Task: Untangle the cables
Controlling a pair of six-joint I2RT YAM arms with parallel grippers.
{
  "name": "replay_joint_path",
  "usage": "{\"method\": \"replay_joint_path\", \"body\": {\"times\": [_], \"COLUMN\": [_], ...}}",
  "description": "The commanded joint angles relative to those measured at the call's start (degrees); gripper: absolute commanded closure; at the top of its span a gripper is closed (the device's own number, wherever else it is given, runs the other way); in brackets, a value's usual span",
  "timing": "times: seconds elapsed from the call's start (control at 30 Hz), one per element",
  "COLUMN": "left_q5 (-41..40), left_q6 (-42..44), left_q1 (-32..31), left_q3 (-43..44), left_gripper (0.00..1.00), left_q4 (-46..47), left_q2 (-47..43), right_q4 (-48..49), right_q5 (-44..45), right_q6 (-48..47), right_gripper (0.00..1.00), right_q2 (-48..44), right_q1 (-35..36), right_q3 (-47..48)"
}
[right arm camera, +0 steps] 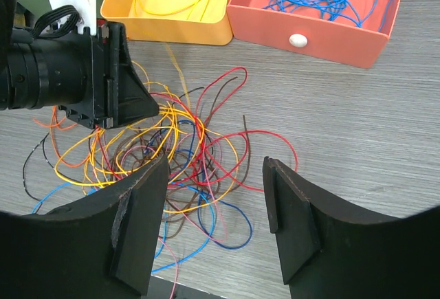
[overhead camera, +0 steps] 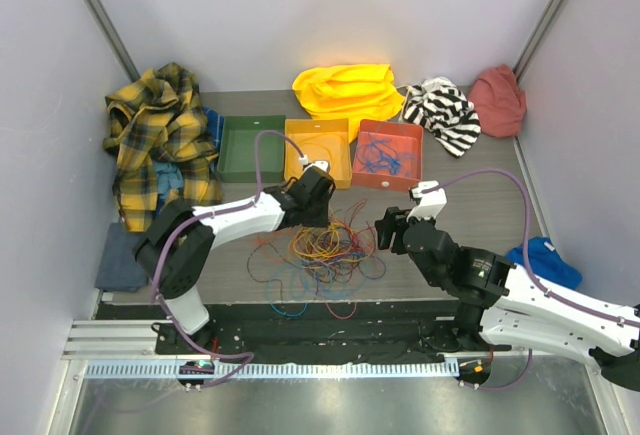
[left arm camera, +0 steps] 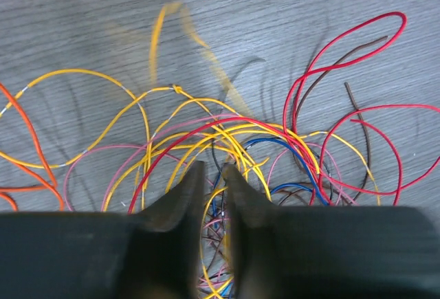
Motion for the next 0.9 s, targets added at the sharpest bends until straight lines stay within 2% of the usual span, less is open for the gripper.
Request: {"method": "replay_joint_path", "body": {"times": [0.0, 0.07, 0.3, 0.33, 0.47, 0.67, 0.87], "left_q5": [-0.66, -0.93, -4.0, -4.96, -7.52, -9.28, -8.31], "left_q6": [-0.26, 0.36, 1.06, 1.24, 2.73, 6.15, 10.38], "left_q1": [0.05, -0.03, -0.47, -0.56, -0.56, -0.65, -0.65], "left_q3": [-0.26, -0.26, -2.19, -2.11, 0.52, 8.16, 19.51], "left_gripper": [0.88, 1.0, 1.0, 1.0, 1.0, 1.0, 1.0], "left_q4": [1.8, 0.84, -3.12, -3.73, -6.37, -10.94, -12.26], "left_q2": [-4.57, -6.95, -25.4, -29.68, -37.69, -41.32, -39.66], "right_q4": [1.59, 1.6, 2.03, 2.21, 4.49, 9.15, 18.02], "right_q5": [1.37, 1.37, 0.76, 0.67, -1.34, -3.9, -9.17], "right_q6": [1.1, 1.19, 1.81, 1.89, 1.89, 1.37, 0.67], "right_gripper": [0.35, 0.35, 0.36, 0.36, 0.36, 0.36, 0.35], "right_q2": [-1.13, -1.13, -0.77, -0.43, 0.89, 2.04, 0.46], "right_q1": [0.23, 0.32, 0.23, 0.32, 0.32, 0.32, 0.23], "right_q3": [0.17, 0.17, -0.53, -0.62, -0.71, -0.62, -3.08]}}
